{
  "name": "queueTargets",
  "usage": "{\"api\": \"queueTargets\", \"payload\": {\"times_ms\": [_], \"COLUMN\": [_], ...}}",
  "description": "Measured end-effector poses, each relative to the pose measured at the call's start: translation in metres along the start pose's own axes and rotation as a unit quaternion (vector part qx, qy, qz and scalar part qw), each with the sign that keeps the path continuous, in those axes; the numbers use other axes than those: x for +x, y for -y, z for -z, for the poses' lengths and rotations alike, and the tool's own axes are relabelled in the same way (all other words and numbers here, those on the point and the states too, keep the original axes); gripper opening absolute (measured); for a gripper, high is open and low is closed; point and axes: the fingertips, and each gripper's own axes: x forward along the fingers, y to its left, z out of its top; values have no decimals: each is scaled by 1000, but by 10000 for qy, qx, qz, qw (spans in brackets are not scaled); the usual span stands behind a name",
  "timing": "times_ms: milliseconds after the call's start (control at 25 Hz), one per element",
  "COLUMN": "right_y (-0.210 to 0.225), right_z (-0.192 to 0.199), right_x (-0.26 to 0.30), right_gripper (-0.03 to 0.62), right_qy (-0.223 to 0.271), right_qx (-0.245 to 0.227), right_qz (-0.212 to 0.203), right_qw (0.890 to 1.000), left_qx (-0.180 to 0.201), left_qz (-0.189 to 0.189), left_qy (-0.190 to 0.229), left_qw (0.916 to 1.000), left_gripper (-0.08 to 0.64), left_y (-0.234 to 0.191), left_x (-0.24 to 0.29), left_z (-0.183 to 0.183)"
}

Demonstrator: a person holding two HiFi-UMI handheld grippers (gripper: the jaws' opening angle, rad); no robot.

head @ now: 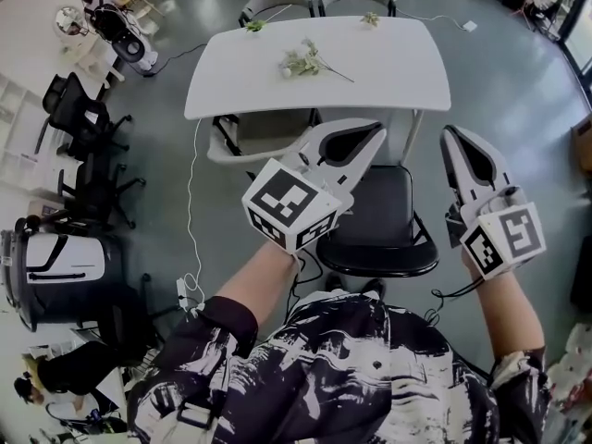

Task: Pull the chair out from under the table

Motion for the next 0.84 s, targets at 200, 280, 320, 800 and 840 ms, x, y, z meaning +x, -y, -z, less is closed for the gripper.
{"api": "queueTargets", "payload": {"times_ms": [200,280,320,800,840], "right_y": [2,0,0,10,12], "right_z": [2,1,1,3,3], "right_x": [4,3,2,-6,-8], "right_gripper": [2,2,2,2,2], "right_qy": [-20,-27,-33,-63,-63], "right_qx": [-19,-34,-37,-49,-47], "right_qz": [-4,2,5,14,13], "right_qw": [10000,10000,10000,10000,10000], "left_qx": [15,10,10,72,75], "left_qz": [22,29,35,135,138], "left_qy": [-55,-63,-66,-114,-115], "left_qw": [10000,10000,10000,9998,9998], "left_gripper": [3,3,3,3,3], "left_y": [-1,-1,0,12,14], "left_x": [3,2,3,15,17], "left_z": [5,5,4,2,1]}}
